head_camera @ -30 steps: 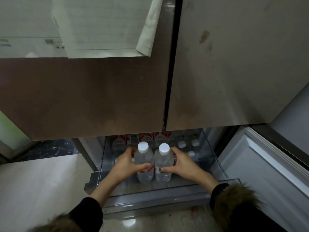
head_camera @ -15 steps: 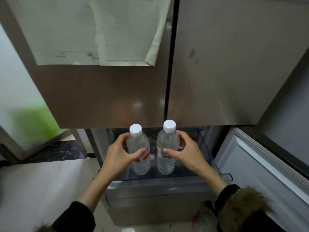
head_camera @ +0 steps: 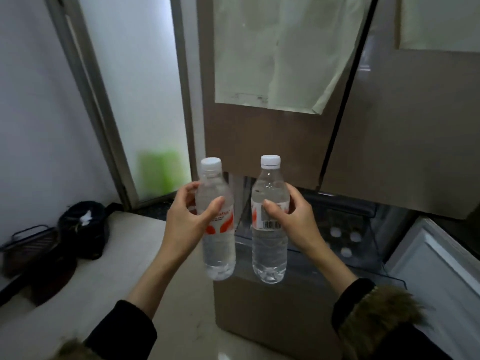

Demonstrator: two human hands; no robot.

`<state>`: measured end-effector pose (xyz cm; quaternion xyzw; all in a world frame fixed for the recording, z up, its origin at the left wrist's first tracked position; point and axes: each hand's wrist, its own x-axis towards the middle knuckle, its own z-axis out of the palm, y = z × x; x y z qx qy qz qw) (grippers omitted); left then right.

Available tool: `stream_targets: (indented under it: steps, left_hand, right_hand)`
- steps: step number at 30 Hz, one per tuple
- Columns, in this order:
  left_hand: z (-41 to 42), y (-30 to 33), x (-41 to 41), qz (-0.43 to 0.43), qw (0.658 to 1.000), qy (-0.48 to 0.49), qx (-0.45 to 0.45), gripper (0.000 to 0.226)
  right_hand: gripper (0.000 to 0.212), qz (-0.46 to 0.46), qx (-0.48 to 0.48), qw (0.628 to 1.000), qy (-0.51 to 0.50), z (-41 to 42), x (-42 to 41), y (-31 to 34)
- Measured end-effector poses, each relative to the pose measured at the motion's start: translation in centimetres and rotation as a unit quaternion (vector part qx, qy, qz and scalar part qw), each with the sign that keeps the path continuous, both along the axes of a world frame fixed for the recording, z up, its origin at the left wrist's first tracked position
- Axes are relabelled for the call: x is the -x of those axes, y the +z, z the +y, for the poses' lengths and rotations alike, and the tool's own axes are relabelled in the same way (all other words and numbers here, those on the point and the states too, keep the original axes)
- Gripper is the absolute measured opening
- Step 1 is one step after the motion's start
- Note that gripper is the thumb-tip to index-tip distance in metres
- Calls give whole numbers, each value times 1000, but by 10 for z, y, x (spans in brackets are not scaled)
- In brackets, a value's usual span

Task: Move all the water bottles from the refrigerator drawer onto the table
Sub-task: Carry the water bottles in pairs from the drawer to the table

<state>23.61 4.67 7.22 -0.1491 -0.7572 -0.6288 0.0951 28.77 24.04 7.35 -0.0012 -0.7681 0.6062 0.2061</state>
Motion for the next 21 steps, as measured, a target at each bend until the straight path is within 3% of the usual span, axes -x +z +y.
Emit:
stream_targets:
  steps: [7, 21]
  left_hand:
    - [-126, -11, -31, 5, 992, 122, 16, 42]
    - [-466, -18, -120, -49, 938, 335, 67, 48]
  right_hand:
    - [38, -13, -35, 992, 124, -123, 17, -4]
    - [40, 4, -37, 950, 311, -474, 16, -13]
